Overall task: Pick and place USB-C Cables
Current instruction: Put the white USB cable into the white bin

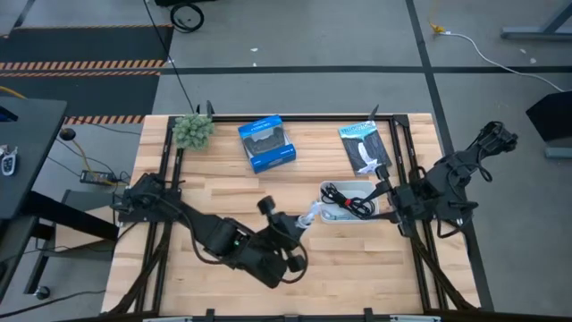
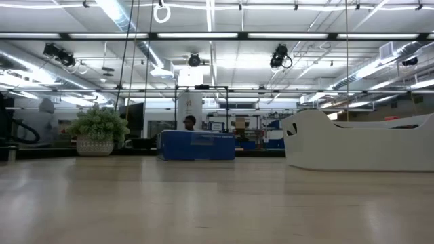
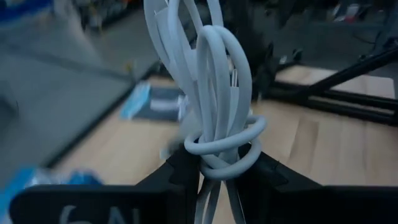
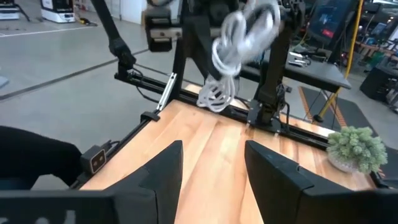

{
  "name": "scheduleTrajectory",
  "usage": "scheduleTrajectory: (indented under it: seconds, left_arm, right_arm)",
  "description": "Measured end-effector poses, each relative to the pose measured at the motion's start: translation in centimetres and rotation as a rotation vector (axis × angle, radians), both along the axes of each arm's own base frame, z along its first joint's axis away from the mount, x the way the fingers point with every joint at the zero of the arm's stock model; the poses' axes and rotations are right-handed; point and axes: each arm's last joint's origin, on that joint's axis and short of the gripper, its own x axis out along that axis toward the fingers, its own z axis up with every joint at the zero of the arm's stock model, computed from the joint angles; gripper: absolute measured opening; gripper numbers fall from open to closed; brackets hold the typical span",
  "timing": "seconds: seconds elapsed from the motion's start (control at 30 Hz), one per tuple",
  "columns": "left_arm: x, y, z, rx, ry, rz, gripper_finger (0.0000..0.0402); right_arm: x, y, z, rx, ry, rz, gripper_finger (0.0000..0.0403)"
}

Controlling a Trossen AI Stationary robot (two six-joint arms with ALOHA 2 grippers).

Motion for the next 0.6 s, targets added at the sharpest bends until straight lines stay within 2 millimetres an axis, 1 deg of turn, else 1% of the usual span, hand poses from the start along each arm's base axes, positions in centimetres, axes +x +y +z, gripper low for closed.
scheduleTrajectory:
  seconds: [0.13,0.27,0.4,0.47,0.6]
  left_arm:
    - [1.2,0.3,1.0,0.103,-0.024,-0.068,0.0092]
    - [2.4,0.9,1.2,0.158,-0.037,-0.083,0.0092]
    - [3.2,1.6,1.7,0.168,-0.08,-0.089,0.0093]
    - [3.7,2.0,2.0,0.157,-0.11,-0.119,0.0093]
    - [4.7,2.6,1.8,0.15,-0.154,-0.195,0.0093]
  right_arm:
    - [0.5,0.3,-0.9,0.015,-0.027,-0.001,0.0194]
    - [1.4,0.9,-1.8,0.016,-0.077,0.003,0.0218]
    - [2.3,1.5,-2.7,0.027,-0.111,0.0,0.0245]
    - [2.8,1.8,-2.9,0.02,-0.128,0.001,0.0258]
    - [4.2,2.6,-3.3,0.004,-0.165,-0.032,0.0282]
